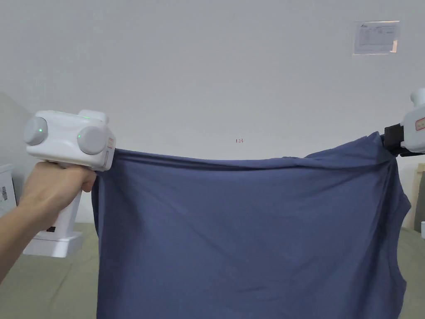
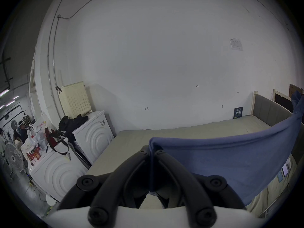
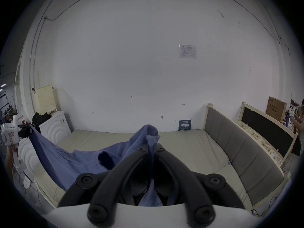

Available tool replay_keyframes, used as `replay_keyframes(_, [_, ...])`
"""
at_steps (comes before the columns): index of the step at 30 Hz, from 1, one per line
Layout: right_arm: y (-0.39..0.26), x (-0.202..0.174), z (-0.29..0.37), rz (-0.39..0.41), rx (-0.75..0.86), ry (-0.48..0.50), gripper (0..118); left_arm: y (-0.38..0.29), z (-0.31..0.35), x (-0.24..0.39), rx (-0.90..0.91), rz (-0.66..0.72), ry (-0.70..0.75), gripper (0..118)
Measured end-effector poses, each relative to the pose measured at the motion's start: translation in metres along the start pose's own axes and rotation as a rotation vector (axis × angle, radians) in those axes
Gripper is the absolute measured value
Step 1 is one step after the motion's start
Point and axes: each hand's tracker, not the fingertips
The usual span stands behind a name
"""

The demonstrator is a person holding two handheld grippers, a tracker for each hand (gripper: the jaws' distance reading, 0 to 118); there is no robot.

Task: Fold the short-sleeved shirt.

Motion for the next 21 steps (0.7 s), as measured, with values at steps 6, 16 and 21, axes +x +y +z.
replay_keyframes(6, [0.017, -0.008, -0.031, 0.021, -0.009, -0.006, 4, 0.016, -0.033, 0.01, -0.015, 0.006, 0.017, 1])
replay_keyframes(16, [0.066, -0.017, -0.118, 0.064, -0.001, -0.039, 4, 0.065, -0.117, 0.03, -0.003, -0.024, 0.068, 1])
replay_keyframes(21, [0.089, -0.021, -0.157, 0.086, 0.016, -0.066, 4, 0.082, -0.156, 0.048, 0.003, -0.038, 0.108, 1])
